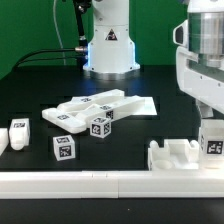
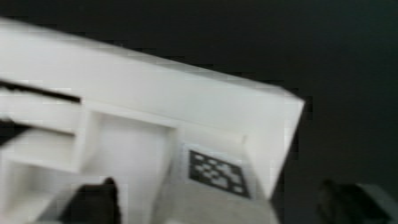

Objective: Assemble chair

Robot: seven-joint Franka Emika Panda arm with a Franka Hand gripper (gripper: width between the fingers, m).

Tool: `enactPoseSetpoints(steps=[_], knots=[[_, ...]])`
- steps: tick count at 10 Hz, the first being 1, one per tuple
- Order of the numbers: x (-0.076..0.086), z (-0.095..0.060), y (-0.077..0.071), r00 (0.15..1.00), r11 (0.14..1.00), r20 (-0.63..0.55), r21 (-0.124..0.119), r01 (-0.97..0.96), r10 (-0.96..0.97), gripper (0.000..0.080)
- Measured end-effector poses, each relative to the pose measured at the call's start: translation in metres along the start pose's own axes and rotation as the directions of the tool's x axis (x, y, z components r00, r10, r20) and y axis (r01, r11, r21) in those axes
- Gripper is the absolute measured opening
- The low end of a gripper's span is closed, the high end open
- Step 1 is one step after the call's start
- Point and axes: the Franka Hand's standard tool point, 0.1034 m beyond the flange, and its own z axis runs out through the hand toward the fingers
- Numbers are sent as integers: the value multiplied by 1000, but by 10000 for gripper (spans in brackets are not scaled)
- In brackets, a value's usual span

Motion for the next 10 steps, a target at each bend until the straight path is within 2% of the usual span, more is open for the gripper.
enactPoseSetpoints(steps=[1,2,4,5,7,9,10], knots=[[2,-1,0,980,980,-13,17,200,-200,622],[4,-2,1,943,943,-12,13,334,-334,622],[5,-1,2,899,899,-15,10,439,-438,648],[6,0,2,836,836,-20,4,549,-548,648],[12,0,4,608,609,-28,-36,793,-794,649],[12,0,4,638,639,-29,-37,769,-770,649],[12,0,4,647,648,-30,-36,761,-762,520]])
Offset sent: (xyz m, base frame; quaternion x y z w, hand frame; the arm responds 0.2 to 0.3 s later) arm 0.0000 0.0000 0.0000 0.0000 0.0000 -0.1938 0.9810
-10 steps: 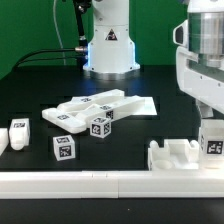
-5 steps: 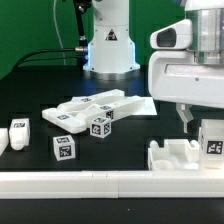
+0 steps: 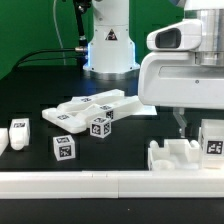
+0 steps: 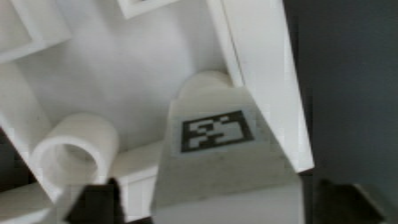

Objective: Assemble chair

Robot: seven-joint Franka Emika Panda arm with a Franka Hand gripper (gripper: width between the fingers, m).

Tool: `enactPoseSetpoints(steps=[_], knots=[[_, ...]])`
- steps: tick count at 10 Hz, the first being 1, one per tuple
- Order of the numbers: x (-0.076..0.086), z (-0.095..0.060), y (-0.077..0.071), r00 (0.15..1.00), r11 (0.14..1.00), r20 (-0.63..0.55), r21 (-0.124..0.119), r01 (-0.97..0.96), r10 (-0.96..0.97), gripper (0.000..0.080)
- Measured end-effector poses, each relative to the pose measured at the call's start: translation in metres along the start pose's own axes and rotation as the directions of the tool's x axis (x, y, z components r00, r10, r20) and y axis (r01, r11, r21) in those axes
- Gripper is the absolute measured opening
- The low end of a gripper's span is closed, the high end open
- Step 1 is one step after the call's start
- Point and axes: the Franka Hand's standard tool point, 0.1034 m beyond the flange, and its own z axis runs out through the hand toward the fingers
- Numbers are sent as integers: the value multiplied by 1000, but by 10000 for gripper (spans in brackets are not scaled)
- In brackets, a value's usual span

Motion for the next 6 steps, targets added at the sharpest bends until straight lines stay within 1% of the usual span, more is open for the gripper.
enactPoseSetpoints(steps=[1,2,4,5,6], knots=[[0,0,0,999,999,0,0,-36,36,382],[0,0,0,990,990,1,1,-142,142,282],[-1,1,-1,960,960,1,-1,-280,280,282],[-1,1,-1,901,901,-10,-14,-433,433,282],[-3,1,1,795,795,-3,-30,-606,606,282]])
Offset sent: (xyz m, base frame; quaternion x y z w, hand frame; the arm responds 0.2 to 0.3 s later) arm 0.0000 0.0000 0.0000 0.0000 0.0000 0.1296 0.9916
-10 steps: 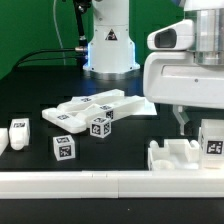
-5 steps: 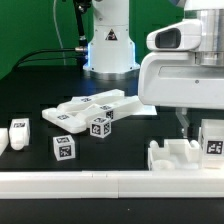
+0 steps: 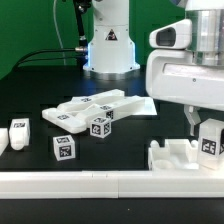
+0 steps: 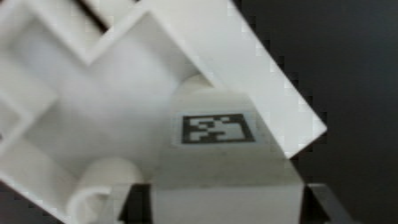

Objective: Assemble chair

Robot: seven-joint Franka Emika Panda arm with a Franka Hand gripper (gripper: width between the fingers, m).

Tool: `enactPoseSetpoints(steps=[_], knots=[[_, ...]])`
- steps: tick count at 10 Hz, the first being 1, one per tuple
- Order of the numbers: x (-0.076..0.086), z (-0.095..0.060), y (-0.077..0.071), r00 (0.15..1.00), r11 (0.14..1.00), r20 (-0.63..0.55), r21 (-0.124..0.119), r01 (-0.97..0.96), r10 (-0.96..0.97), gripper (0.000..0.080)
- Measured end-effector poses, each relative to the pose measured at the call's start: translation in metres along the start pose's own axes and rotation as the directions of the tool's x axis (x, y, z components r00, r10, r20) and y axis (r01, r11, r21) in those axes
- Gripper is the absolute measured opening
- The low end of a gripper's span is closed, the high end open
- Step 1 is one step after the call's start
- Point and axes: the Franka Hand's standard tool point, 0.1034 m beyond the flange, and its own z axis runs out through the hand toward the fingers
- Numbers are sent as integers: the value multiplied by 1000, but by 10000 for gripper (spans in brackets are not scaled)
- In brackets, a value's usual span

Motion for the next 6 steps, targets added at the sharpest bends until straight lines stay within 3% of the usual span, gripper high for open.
enactPoseSetpoints(steps=[1,3,6], knots=[[0,0,2,976,976,16,-19,-217,217,282],[5,0,2,846,848,55,-23,-530,530,282],[4,1,3,782,784,52,-30,-620,621,284]])
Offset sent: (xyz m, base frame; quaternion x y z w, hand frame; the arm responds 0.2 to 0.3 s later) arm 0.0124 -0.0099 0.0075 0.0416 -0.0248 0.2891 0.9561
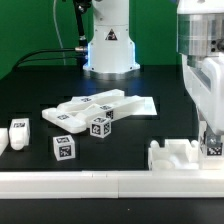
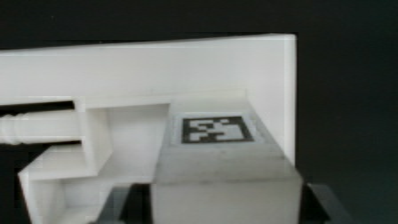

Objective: Assemble chair

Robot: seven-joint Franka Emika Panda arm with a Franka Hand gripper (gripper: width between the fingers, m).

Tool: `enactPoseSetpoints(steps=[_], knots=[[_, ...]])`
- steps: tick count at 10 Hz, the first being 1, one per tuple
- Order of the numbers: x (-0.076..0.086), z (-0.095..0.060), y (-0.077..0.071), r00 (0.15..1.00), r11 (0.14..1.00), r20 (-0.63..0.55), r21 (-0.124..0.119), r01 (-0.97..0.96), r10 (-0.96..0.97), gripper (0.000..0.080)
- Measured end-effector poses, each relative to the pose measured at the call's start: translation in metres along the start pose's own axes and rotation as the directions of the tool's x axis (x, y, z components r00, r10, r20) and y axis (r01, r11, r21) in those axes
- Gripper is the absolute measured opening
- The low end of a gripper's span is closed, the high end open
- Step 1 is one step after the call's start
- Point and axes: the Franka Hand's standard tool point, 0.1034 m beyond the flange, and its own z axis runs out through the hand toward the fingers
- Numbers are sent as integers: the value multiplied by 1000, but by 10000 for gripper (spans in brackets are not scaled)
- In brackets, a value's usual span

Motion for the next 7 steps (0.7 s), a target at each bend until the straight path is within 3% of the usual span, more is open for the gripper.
enactPoseSetpoints(steps=[1,2,3,4,7], knots=[[0,0,0,999,999,0,0,51,-51,284],[-3,-1,1,978,978,-17,-4,208,-208,385],[-10,-3,0,904,904,-29,-7,427,-427,534],[-14,-5,1,813,813,-20,-6,582,-582,618],[-14,-4,5,694,695,-13,-14,719,-719,647]])
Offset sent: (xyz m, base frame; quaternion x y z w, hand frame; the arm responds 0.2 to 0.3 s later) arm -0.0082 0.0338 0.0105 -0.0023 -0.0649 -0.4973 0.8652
